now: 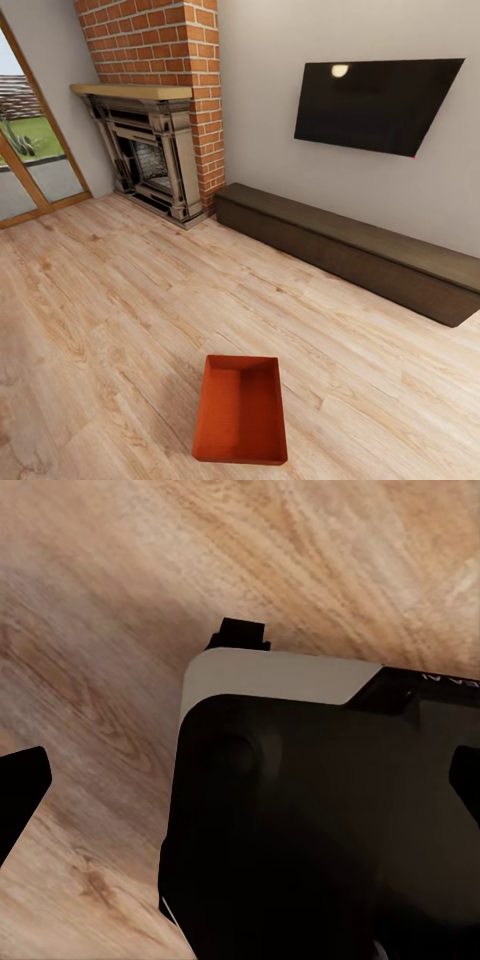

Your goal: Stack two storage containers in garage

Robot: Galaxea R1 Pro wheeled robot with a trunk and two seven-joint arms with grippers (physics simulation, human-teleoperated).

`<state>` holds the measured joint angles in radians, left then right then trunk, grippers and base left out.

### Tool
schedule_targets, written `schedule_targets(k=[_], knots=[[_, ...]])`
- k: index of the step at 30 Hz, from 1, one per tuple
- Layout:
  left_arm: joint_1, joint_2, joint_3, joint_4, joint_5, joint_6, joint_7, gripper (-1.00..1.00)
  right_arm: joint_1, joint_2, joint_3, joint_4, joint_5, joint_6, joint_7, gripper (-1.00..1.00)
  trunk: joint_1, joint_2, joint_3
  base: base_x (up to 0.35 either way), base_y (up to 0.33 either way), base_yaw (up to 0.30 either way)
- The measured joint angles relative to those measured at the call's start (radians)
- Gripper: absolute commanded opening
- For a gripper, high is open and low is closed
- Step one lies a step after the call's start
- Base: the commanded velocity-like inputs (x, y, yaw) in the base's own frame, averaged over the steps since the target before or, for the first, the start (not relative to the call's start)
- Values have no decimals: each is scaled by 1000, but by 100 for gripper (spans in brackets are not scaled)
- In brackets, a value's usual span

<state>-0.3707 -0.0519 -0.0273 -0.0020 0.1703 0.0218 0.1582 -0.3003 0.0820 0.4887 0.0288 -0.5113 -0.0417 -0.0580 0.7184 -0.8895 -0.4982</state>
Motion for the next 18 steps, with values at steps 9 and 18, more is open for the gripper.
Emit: schedule_targets(k=[9, 18], knots=[[0, 0, 0, 1, 0, 0, 0, 100, 0, 0, 0, 0, 0, -1, -7, 100, 0, 0, 0, 0, 0, 8], [0, 0, 0, 0, 0, 0, 0, 100, 0, -1, 0, 0, -1, -3, -10, 100, 0, 0, -13, 0, 0, 0]])
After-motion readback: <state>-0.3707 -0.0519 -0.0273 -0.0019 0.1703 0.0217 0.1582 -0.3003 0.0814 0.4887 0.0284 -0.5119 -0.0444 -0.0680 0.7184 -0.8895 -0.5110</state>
